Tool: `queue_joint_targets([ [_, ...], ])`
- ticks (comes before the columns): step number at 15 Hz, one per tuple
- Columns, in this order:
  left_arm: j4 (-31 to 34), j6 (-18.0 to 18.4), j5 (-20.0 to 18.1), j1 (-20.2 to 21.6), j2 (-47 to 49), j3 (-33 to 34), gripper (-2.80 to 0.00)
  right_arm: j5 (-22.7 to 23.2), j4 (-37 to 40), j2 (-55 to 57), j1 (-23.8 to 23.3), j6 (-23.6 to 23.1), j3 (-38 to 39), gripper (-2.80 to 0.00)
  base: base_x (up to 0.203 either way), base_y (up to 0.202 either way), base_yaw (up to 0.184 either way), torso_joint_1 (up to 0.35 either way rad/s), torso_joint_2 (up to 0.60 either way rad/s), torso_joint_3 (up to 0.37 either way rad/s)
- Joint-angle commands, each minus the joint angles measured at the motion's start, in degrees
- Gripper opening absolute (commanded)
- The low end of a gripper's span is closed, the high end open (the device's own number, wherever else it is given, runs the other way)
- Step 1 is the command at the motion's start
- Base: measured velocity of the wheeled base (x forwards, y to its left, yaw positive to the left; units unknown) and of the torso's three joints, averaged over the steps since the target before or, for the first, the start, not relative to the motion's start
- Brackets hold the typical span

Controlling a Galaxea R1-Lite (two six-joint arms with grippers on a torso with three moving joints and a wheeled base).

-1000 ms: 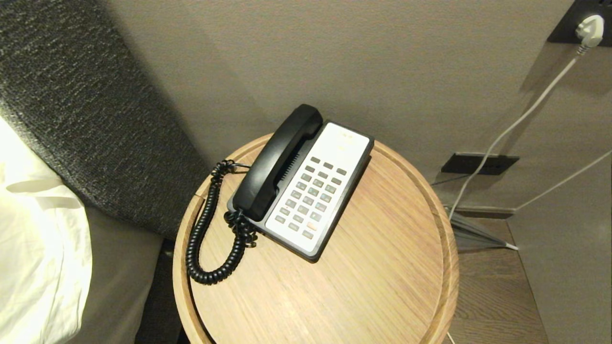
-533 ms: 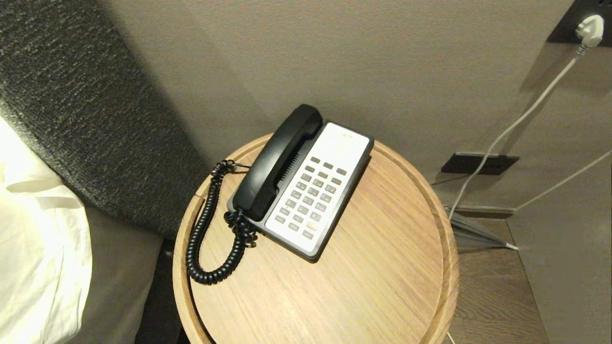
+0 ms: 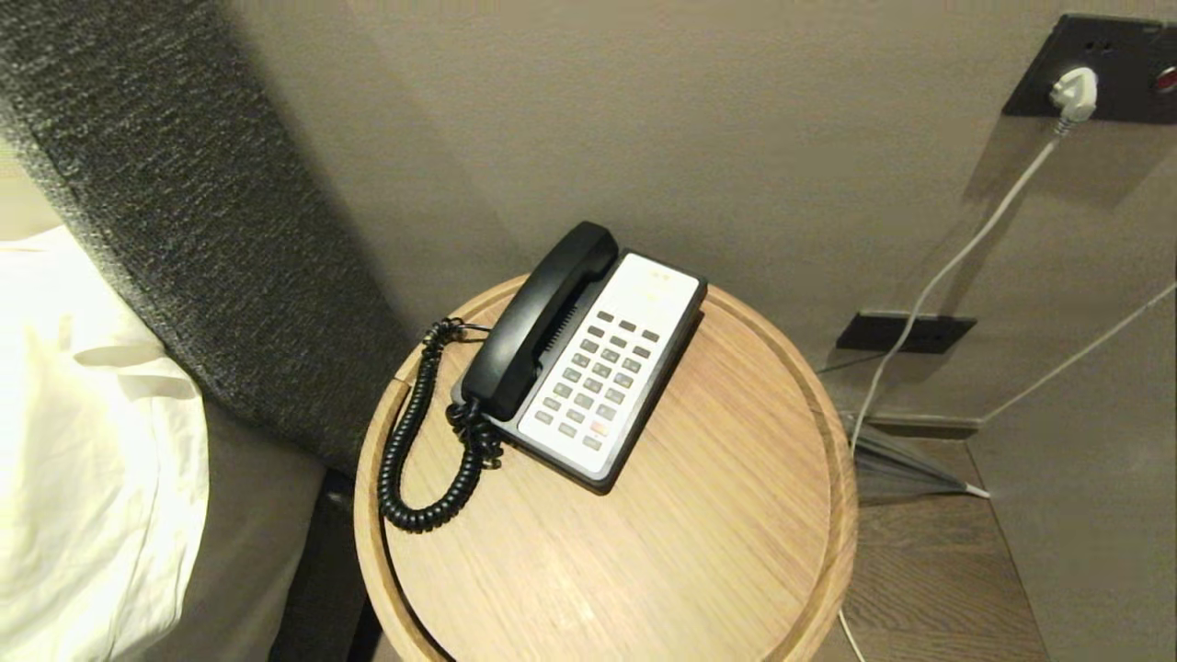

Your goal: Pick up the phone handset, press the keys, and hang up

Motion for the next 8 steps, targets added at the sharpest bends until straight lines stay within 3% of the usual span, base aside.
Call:
queue_joint_targets([
  [1, -0.05, -0.07, 0.03, 0.04, 0.00, 2.29, -2.80, 0.03, -0.07, 0.23, 0.01, -0.01, 1.05, -2.80, 0.000, 0.000, 0.000, -0.001, 0.01, 0.200],
  [8, -0.05, -0.17, 0.07, -0.02, 0.02, 2.29, -2.80, 0.03, -0.10, 0.23, 0.01, -0.01, 1.05, -2.80, 0.000, 0.000, 0.000, 0.004, 0.00, 0.198],
])
